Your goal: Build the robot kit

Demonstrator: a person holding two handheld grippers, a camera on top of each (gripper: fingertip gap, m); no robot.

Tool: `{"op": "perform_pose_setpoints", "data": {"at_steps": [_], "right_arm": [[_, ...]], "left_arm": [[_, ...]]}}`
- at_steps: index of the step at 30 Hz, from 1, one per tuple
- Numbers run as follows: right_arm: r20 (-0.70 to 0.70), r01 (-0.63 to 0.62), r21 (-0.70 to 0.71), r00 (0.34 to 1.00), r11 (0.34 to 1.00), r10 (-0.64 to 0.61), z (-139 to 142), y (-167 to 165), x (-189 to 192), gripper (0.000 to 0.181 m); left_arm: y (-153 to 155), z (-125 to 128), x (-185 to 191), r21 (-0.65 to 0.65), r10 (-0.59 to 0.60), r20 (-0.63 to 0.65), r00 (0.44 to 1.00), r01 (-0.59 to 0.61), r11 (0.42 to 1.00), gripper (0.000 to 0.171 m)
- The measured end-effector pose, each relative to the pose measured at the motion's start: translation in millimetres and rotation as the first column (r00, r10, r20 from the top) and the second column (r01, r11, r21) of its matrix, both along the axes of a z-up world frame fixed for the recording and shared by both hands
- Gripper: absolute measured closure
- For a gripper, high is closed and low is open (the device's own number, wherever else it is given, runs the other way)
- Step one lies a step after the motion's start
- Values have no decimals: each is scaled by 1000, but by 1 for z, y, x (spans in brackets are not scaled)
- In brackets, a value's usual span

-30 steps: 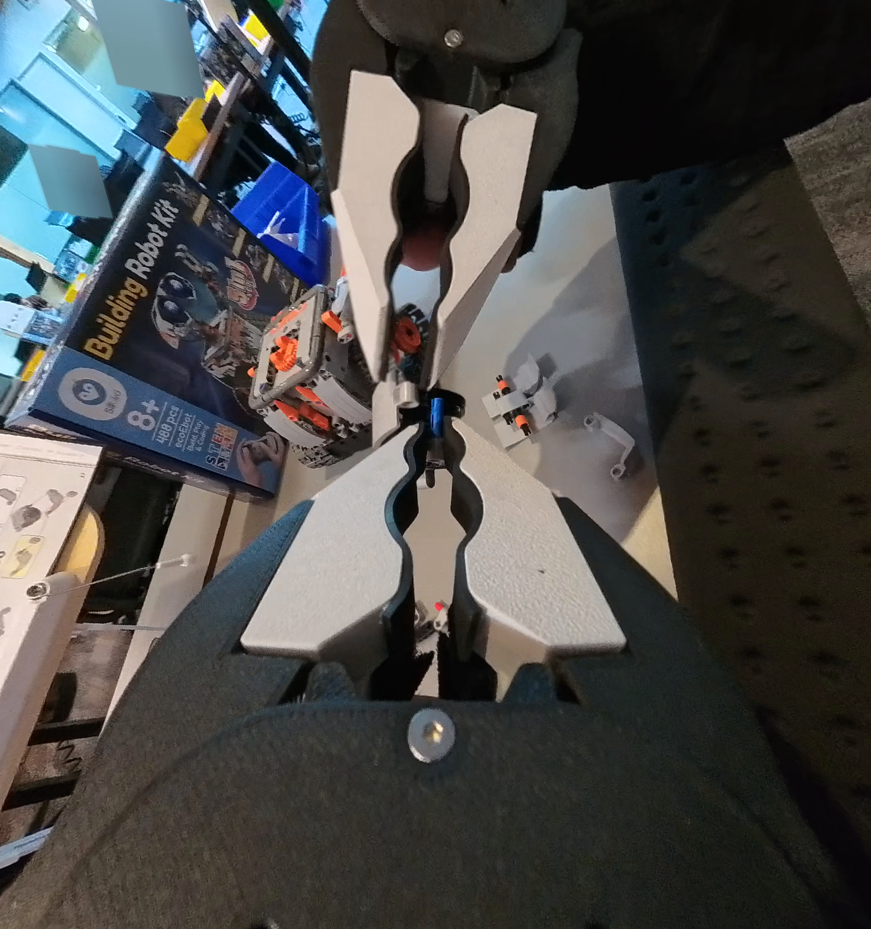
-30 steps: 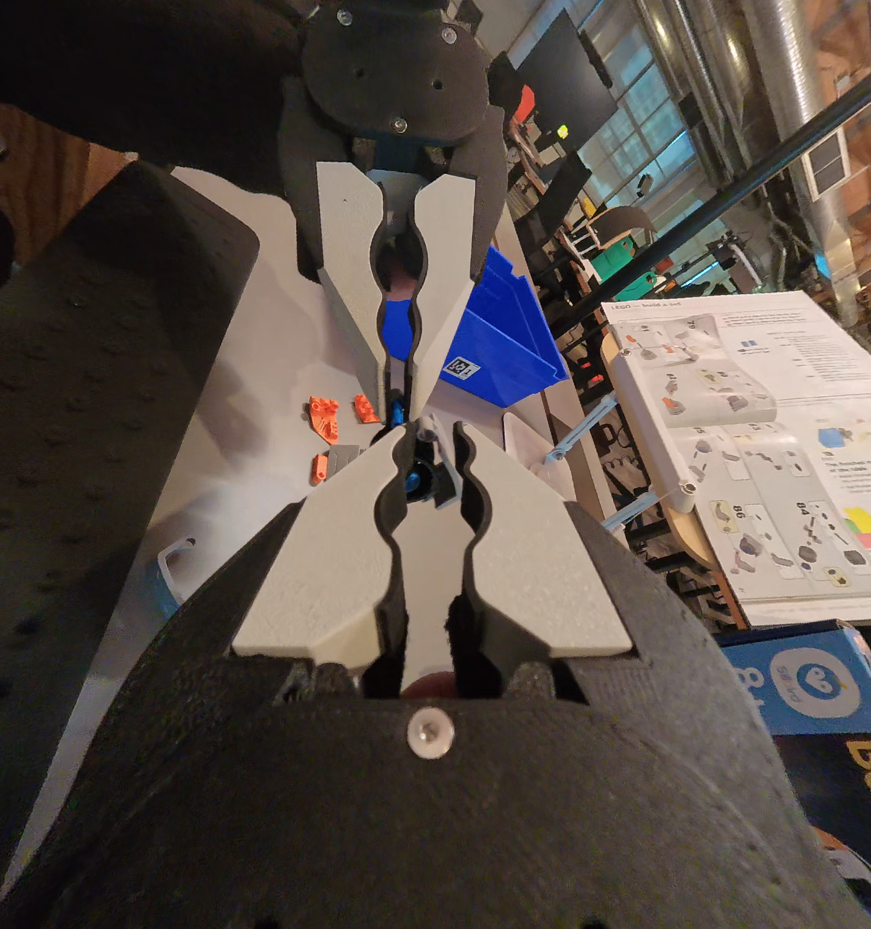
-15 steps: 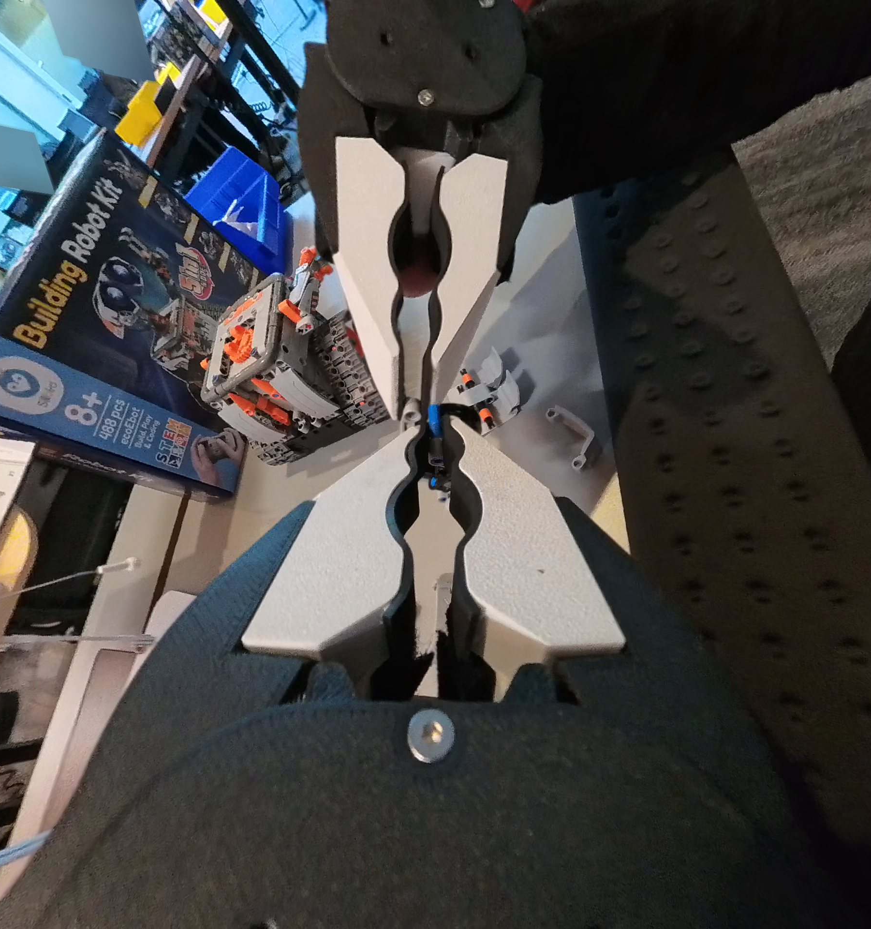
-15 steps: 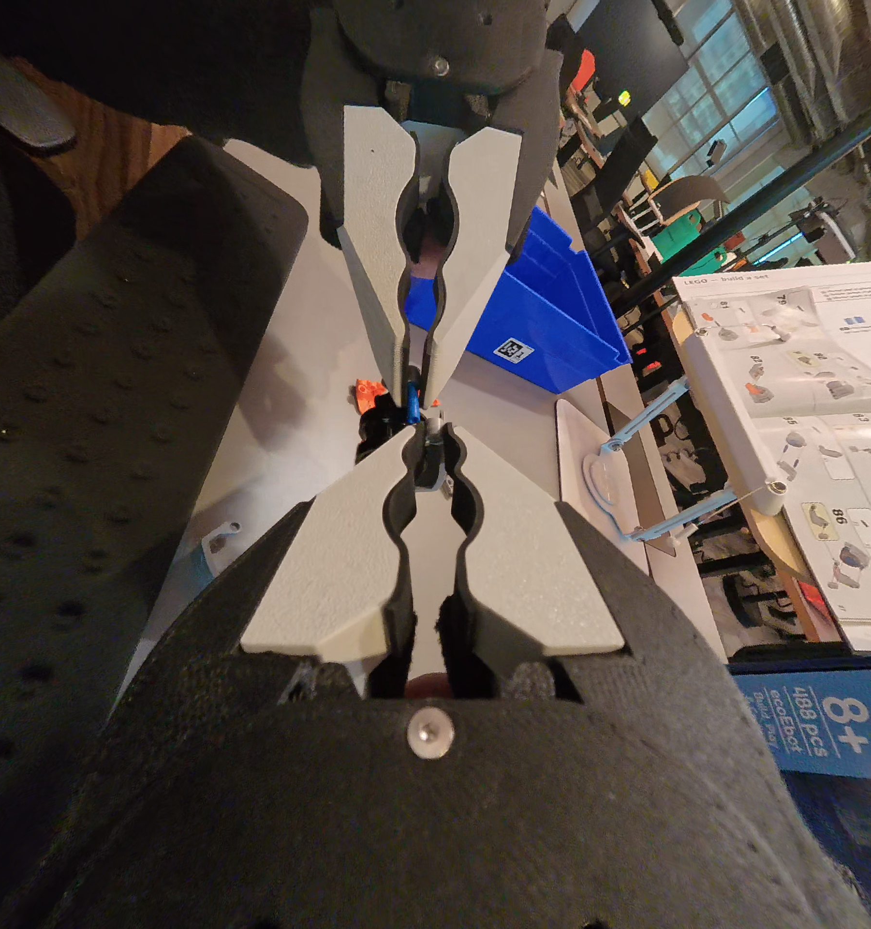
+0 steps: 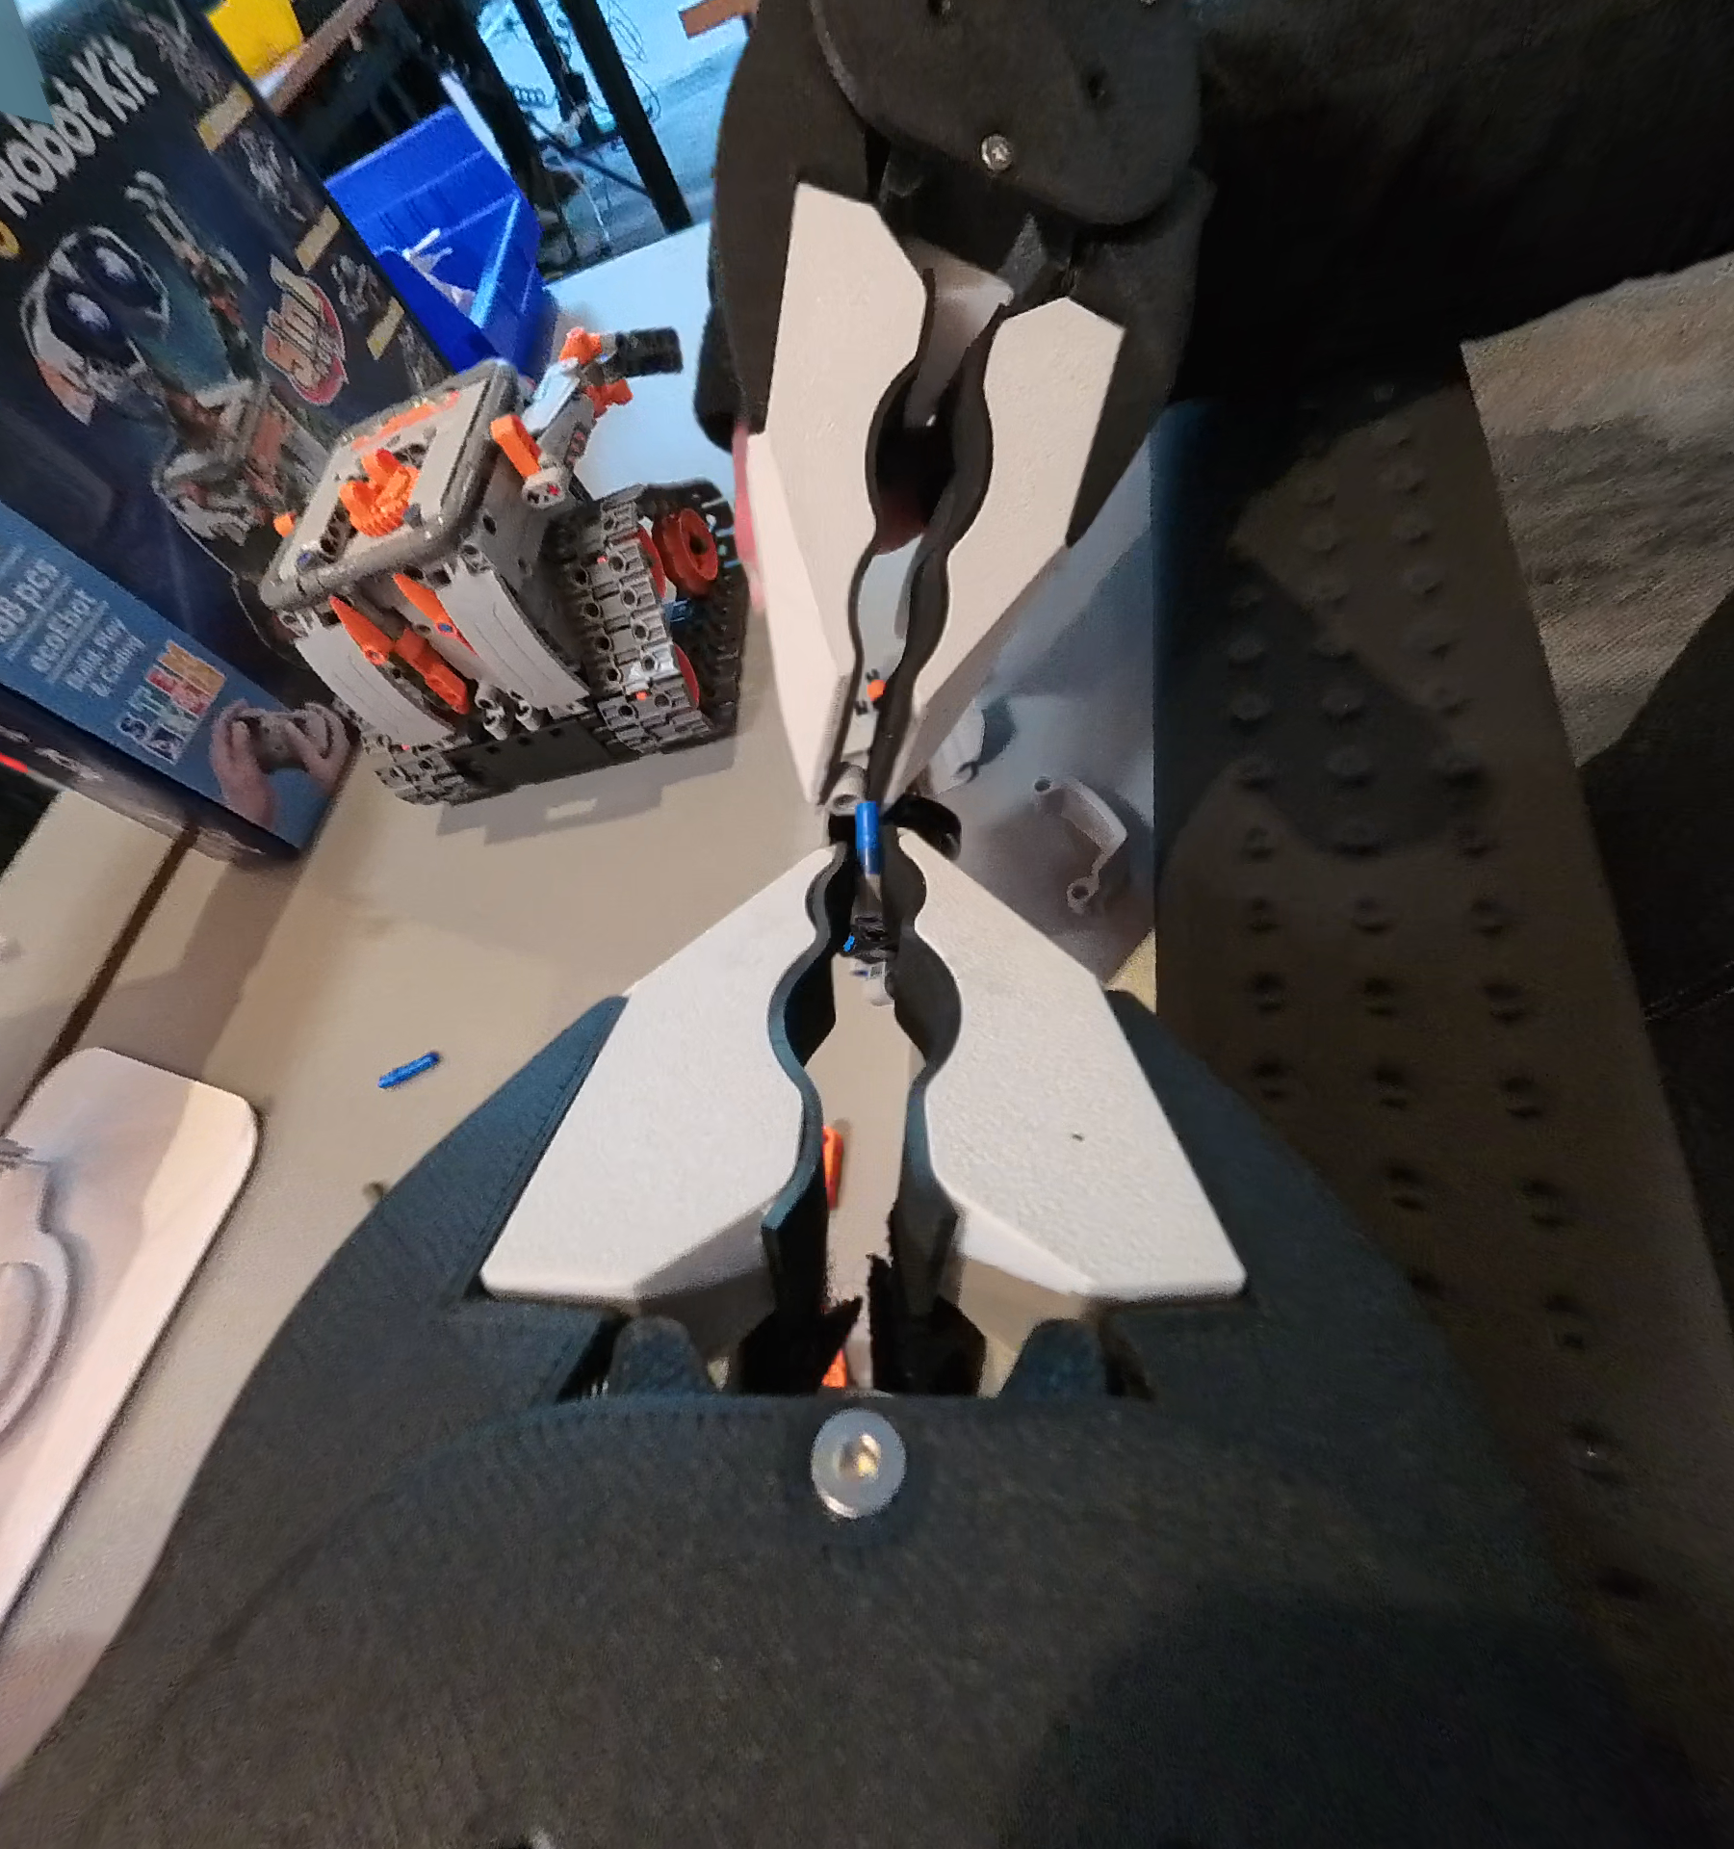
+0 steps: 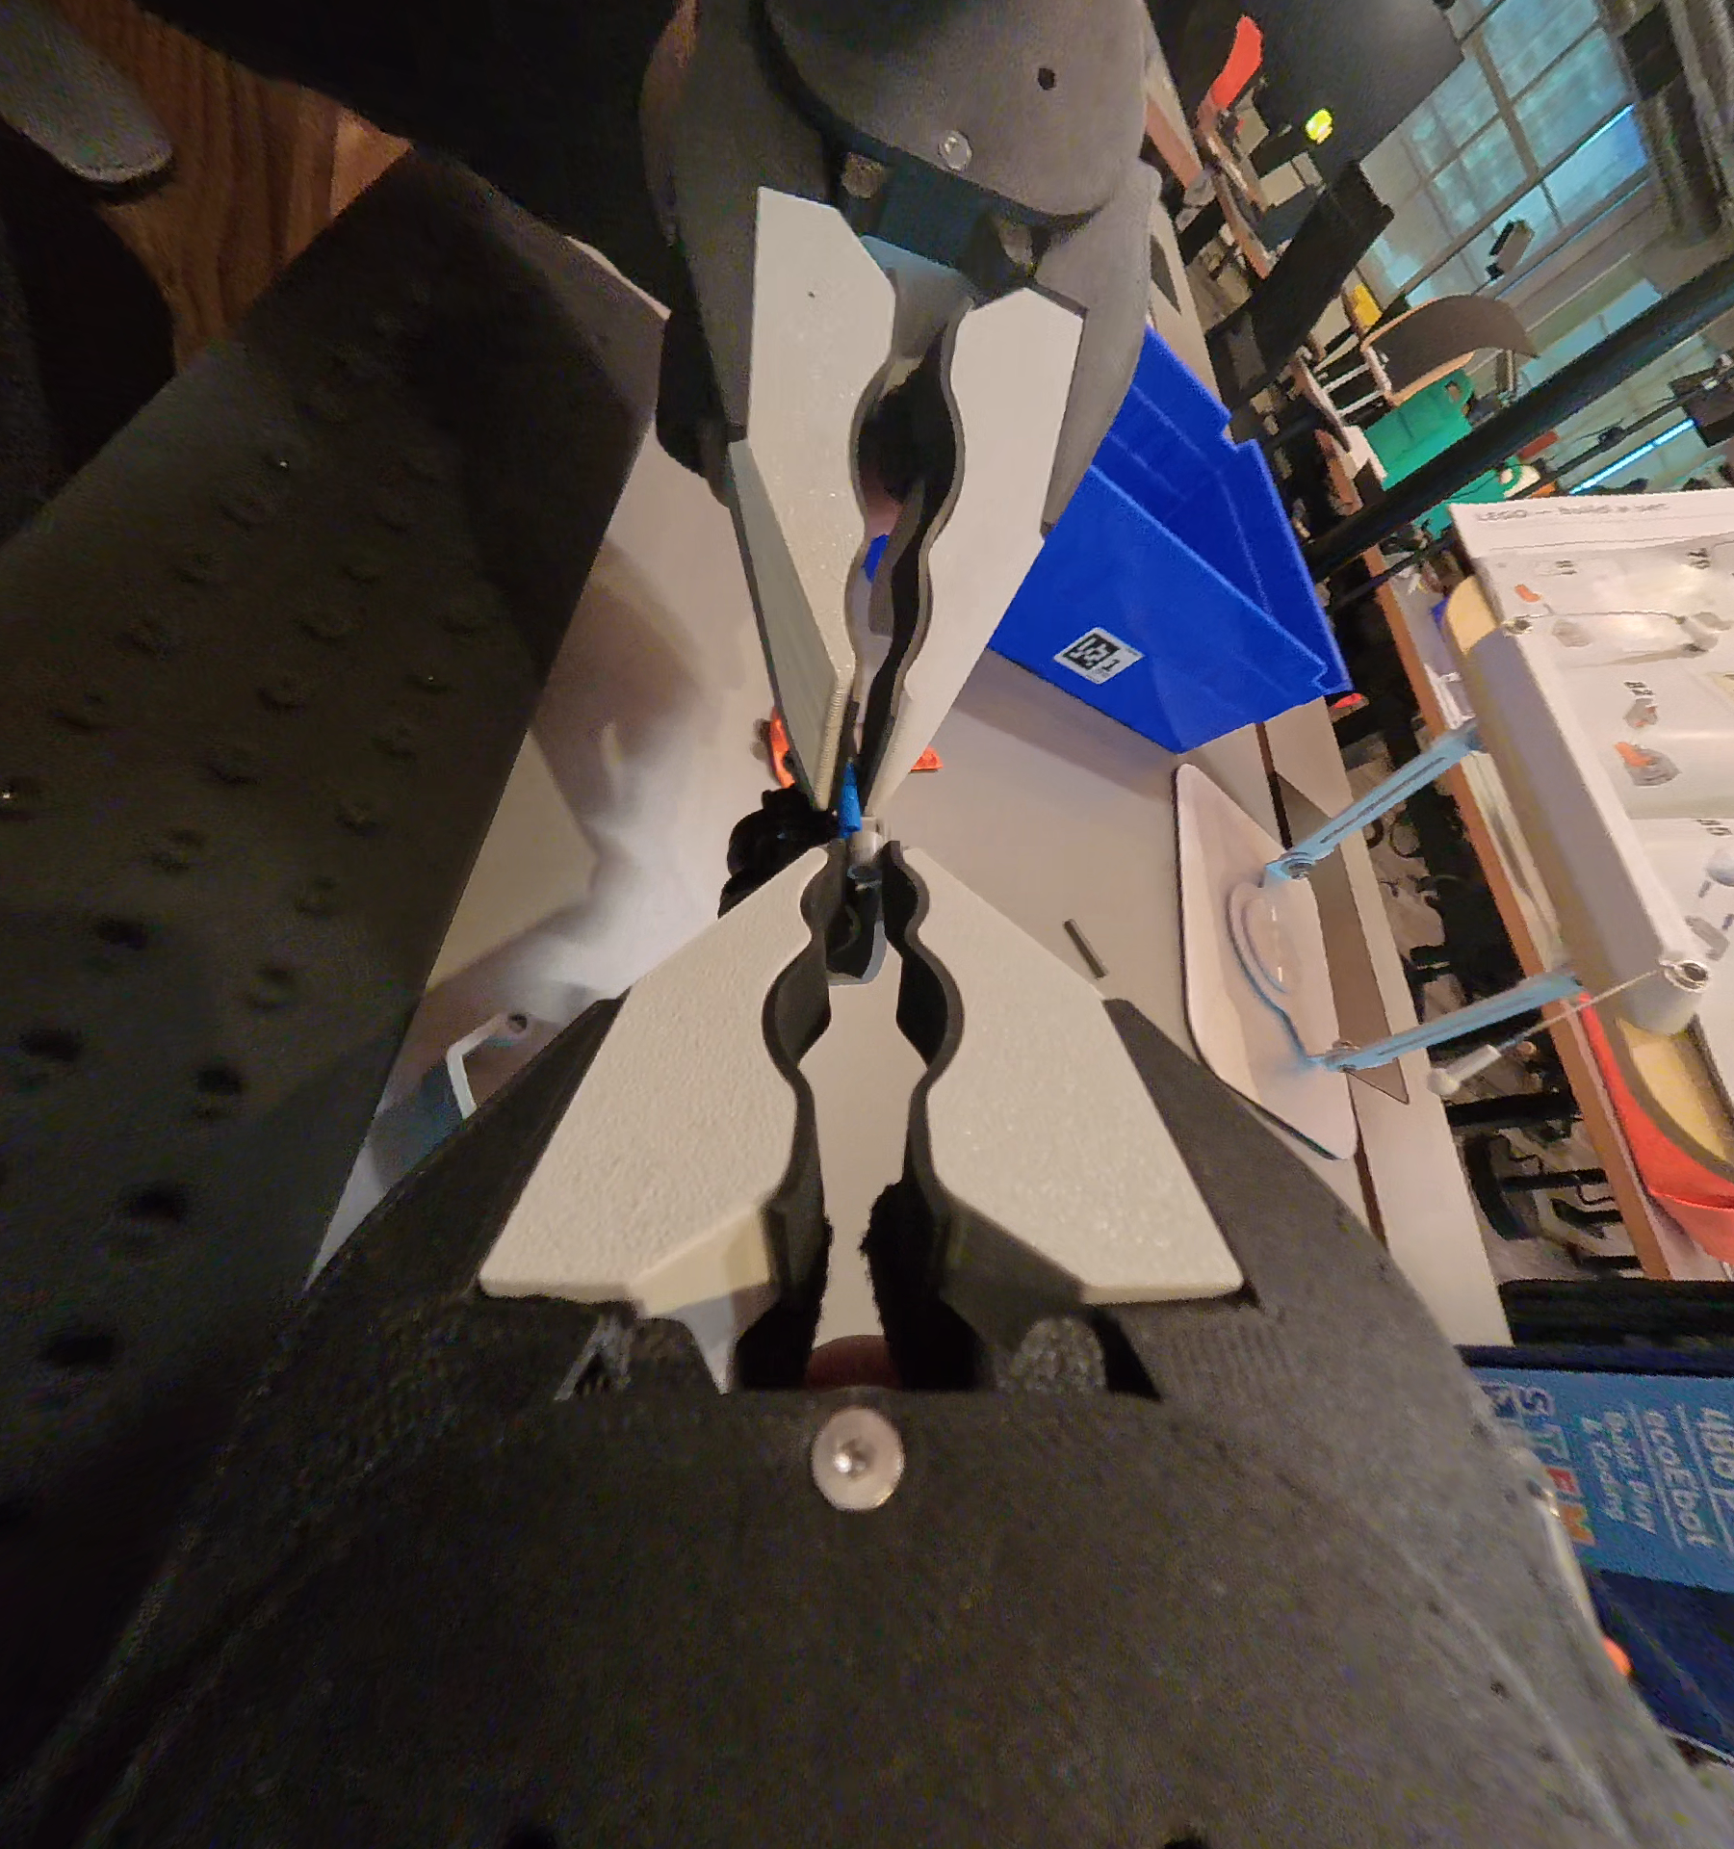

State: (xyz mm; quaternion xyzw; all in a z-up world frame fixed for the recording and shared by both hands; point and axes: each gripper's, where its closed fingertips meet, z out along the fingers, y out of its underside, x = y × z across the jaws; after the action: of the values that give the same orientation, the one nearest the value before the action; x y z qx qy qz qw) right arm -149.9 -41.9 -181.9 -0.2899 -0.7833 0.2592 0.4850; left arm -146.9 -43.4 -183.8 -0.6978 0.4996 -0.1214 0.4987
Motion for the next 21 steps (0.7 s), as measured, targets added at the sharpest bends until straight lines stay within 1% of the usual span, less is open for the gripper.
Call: {"op": "perform_pose_setpoints", "data": {"at_steps": [3, 6, 8, 10, 18, 21], "right_arm": [[28, -16, 7, 999, 1000, 16, -11, -4, -1, 177], [56, -14, 1, 998, 1000, 14, -21, -5, -4, 177], [59, 3, -22, 998, 1000, -2, -22, -2, -5, 177], [78, 12, -57, 997, 998, -7, -27, -1, -6, 177], [176, 41, -51, 984, 998, -31, -53, 3, -10, 177], [175, 51, -92, 984, 994, -34, -53, 7, -9, 177]], "left_arm": [[0, -9, -3, -43, 16, 50, 999, -14, 999, 170], [-3, -23, -5, -61, 9, -2, 1000, -9, 998, 170], [0, -24, -6, -61, 24, 8, 1000, -23, 998, 170], [2, -29, -7, -54, 22, -30, 999, -24, 998, 170], [6, -56, -10, -57, 23, -159, 987, -33, 998, 171], [9, -58, -10, -31, 47, -171, 984, -53, 998, 170]]}}
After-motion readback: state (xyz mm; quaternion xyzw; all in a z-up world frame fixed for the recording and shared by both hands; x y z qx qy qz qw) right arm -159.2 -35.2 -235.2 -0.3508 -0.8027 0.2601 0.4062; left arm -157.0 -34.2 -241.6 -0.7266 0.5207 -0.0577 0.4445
